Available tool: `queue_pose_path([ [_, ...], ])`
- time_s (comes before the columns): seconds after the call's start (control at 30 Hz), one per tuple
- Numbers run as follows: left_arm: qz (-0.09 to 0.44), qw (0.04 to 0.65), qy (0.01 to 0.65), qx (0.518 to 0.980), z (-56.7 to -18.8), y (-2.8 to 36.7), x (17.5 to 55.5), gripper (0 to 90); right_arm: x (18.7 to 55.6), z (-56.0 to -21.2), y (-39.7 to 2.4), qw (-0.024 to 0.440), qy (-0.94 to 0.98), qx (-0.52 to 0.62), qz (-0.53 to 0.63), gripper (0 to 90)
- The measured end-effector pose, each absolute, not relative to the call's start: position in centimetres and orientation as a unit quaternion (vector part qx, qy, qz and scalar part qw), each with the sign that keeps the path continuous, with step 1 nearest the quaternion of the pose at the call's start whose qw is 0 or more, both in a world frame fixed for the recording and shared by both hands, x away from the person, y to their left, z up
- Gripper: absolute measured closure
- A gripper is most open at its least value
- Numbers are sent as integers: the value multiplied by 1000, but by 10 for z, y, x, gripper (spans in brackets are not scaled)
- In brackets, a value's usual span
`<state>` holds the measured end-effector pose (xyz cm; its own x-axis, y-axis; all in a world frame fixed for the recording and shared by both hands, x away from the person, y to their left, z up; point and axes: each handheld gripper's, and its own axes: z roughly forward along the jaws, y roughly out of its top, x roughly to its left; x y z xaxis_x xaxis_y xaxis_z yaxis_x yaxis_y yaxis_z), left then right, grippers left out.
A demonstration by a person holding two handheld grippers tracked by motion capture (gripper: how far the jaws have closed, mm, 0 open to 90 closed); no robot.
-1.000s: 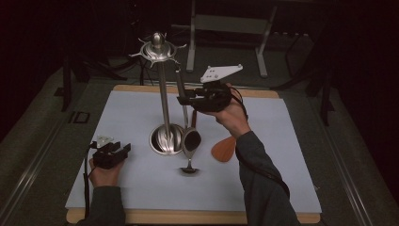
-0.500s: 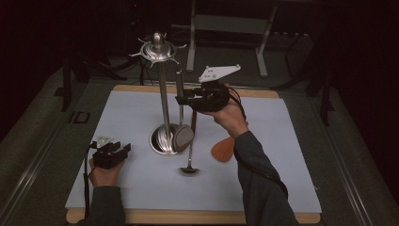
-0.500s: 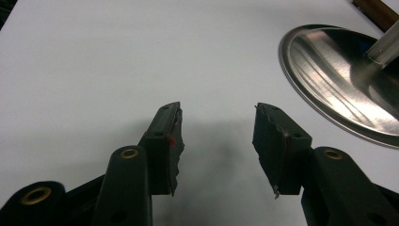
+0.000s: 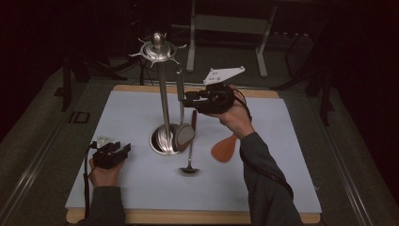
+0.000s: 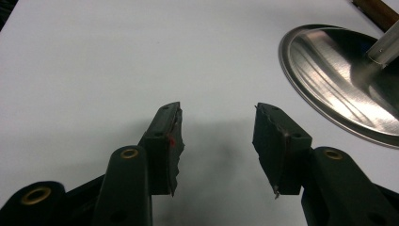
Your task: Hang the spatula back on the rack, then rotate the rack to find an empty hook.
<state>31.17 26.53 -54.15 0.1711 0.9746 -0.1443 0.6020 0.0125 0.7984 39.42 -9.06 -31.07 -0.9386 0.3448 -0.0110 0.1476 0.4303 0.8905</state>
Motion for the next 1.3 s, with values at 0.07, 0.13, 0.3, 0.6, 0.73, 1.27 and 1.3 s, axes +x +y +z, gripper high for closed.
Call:
queue_pose_path([
  [0.07, 241, 387, 597, 660, -541, 265, 312, 526, 394, -312, -92, 96, 840, 146, 513, 675],
  [0.13, 241, 388, 597, 660, -541, 265, 312, 526, 395, -313, -94, 96, 843, 149, 508, 679],
  [0.3, 240, 388, 597, 660, -541, 266, 311, 526, 394, -317, -97, 98, 850, 147, 497, 682],
  [0.6, 240, 388, 598, 659, -542, 266, 312, 526, 394, -323, -105, 106, 868, 154, 461, 671],
  [0.73, 240, 388, 597, 659, -542, 266, 312, 526, 394, -328, -110, 112, 877, 157, 440, 657],
  [1.27, 271, 461, 563, 629, -525, 270, 297, 801, 397, -352, -121, 119, 900, 187, 375, 593],
  [1.3, 277, 471, 556, 627, -520, 269, 296, 833, 398, -353, -122, 119, 901, 188, 373, 591],
])
